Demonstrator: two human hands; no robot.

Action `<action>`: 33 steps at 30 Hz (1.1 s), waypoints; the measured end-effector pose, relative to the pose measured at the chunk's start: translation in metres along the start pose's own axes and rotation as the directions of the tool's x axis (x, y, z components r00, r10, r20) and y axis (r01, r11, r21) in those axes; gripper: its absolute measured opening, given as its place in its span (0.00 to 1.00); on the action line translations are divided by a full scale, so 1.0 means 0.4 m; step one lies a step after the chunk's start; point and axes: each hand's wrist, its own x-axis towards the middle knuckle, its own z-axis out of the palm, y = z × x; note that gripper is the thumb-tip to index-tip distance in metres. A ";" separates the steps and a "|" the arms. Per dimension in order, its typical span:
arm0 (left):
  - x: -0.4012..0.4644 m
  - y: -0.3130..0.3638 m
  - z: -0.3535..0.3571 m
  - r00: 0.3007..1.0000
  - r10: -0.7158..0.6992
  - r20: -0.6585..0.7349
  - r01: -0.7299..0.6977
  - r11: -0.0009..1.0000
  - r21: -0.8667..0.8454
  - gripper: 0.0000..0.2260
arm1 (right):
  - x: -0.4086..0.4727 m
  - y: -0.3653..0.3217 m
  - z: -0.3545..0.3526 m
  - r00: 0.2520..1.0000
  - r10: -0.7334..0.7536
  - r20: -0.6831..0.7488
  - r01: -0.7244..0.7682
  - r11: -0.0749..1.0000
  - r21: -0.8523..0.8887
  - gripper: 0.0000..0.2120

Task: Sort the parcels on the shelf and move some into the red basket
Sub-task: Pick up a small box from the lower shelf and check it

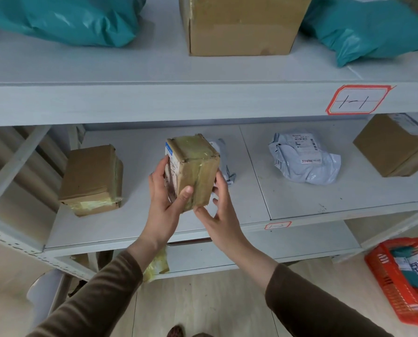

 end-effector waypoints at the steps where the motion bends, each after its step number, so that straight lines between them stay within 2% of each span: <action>1: 0.002 0.007 0.008 0.998 -0.029 -0.054 0.030 0.999 0.019 0.36 | 0.001 0.003 0.009 1.000 0.003 0.020 -0.003 1.000 0.013 0.43; 4: 0.013 0.023 0.020 0.981 -0.115 -0.155 0.133 0.985 0.111 0.39 | 0.021 0.000 0.026 0.998 -0.004 0.063 -0.005 0.990 0.140 0.45; 6: 0.019 0.023 0.008 0.977 -0.163 -0.139 0.183 0.973 0.141 0.39 | 0.046 -0.011 0.036 0.993 0.061 0.103 -0.091 0.943 0.320 0.40; 8: 0.020 0.012 -0.014 0.980 -0.160 -0.119 0.176 0.975 0.135 0.36 | 0.076 -0.015 0.046 0.977 0.153 0.150 -0.203 0.887 0.415 0.37; 11: 0.014 0.000 -0.048 0.984 -0.123 -0.131 0.133 0.989 0.069 0.31 | 0.112 0.000 0.066 0.940 0.246 0.236 -0.331 0.826 0.457 0.40; 14: 0.004 -0.034 -0.087 0.944 -0.275 -0.180 0.260 0.960 -0.103 0.30 | 0.135 0.001 0.107 0.922 0.280 0.266 -0.381 0.774 0.506 0.34; 17: -0.007 -0.063 -0.136 0.873 -0.474 -0.114 0.424 0.853 -0.303 0.26 | 0.167 0.001 0.171 0.905 0.327 0.272 -0.423 0.758 0.497 0.26; 19: -0.003 -0.078 -0.164 0.846 -0.532 -0.045 0.481 0.796 -0.368 0.21 | 0.191 0.000 0.220 0.894 0.357 0.271 -0.447 0.758 0.475 0.26; 22: 0.028 -0.120 -0.200 0.806 -0.589 -0.053 0.511 0.739 -0.440 0.20 | 0.229 0.006 0.281 0.887 0.386 0.254 -0.460 0.784 0.417 0.26; 25: 0.074 -0.169 -0.220 0.751 -0.654 -0.086 0.549 0.692 -0.469 0.21 | 0.265 0.025 0.321 0.865 0.443 0.234 -0.501 0.789 0.355 0.24; 28: 0.127 -0.222 -0.219 0.723 -0.685 -0.091 0.572 0.667 -0.478 0.22 | 0.296 0.050 0.344 0.863 0.459 0.211 -0.505 0.803 0.317 0.08; 33: 0.206 -0.300 -0.215 0.714 -0.695 -0.077 0.626 0.685 -0.373 0.30 | 0.362 0.086 0.386 0.868 0.466 0.175 -0.497 0.819 0.287 0.15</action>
